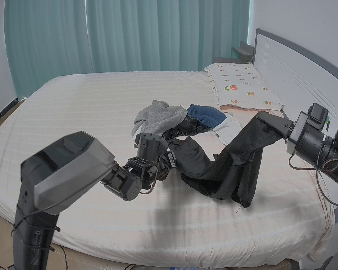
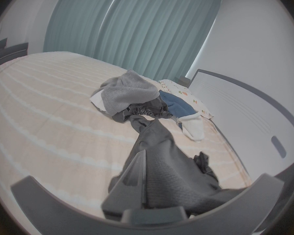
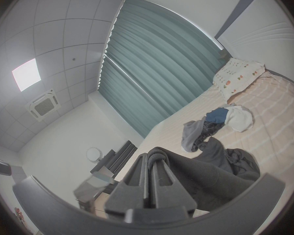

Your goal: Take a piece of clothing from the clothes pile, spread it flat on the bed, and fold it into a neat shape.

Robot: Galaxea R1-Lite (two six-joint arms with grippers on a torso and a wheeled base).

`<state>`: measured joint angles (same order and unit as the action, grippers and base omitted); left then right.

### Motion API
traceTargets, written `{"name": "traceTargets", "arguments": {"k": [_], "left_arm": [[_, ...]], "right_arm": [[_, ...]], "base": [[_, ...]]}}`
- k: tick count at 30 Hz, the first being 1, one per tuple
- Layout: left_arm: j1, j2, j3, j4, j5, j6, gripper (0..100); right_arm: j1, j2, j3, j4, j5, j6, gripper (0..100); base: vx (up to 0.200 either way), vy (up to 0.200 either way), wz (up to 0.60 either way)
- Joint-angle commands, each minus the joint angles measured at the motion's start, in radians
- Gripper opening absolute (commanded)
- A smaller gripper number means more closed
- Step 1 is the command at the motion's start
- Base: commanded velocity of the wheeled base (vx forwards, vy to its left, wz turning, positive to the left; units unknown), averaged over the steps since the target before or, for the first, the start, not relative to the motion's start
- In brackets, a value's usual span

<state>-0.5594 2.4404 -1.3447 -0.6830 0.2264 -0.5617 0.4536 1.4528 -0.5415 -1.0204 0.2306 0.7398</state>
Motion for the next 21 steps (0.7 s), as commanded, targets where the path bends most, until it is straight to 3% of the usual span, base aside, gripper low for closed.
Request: {"name": "traceTargets", "arguments": {"k": [1, 2, 3, 4, 5, 8, 14, 19, 21], "left_arm": [[-0.020, -0.397, 0.167, 0.174, 0.001, -0.158, 0], [-0.020, -0.397, 0.167, 0.174, 0.001, -0.158, 0], [-0.020, -0.462, 0.174, 0.220, 0.002, -0.193, 0], [-0.020, -0.462, 0.174, 0.220, 0.002, -0.193, 0], [-0.014, -0.547, 0.210, 0.246, 0.005, -0.199, 0], [-0.008, -0.646, 0.254, 0.244, -0.002, -0.202, 0], [0.041, -0.732, 0.309, 0.244, -0.002, -0.213, 0], [0.049, -0.761, 0.455, 0.215, -0.044, -0.264, 0], [0.049, -0.755, 0.524, 0.172, -0.081, -0.276, 0]], "right_arm": [[-0.007, 0.187, -0.005, -0.004, -0.040, -0.002, 0], [-0.007, 0.187, -0.005, -0.004, -0.040, -0.002, 0], [-0.007, 0.235, -0.054, -0.007, -0.102, -0.002, 0], [-0.007, 0.235, -0.054, -0.007, -0.102, -0.002, 0], [-0.007, 0.288, -0.184, -0.009, -0.237, -0.005, 0], [-0.007, 0.301, -0.319, -0.009, -0.329, -0.022, 0], [-0.001, 0.258, -0.433, -0.021, -0.341, -0.036, 0], [-0.033, 0.285, -0.291, -0.107, -0.323, -0.025, 0], [-0.047, 0.327, -0.202, -0.129, -0.286, -0.034, 0]], "base": [[0.000, 0.000, 0.00], [0.000, 0.000, 0.00], [0.000, 0.000, 0.00], [0.000, 0.000, 0.00], [0.000, 0.000, 0.00], [0.000, 0.000, 0.00], [0.000, 0.000, 0.00], [0.000, 0.000, 0.00], [0.000, 0.000, 0.00]]}}
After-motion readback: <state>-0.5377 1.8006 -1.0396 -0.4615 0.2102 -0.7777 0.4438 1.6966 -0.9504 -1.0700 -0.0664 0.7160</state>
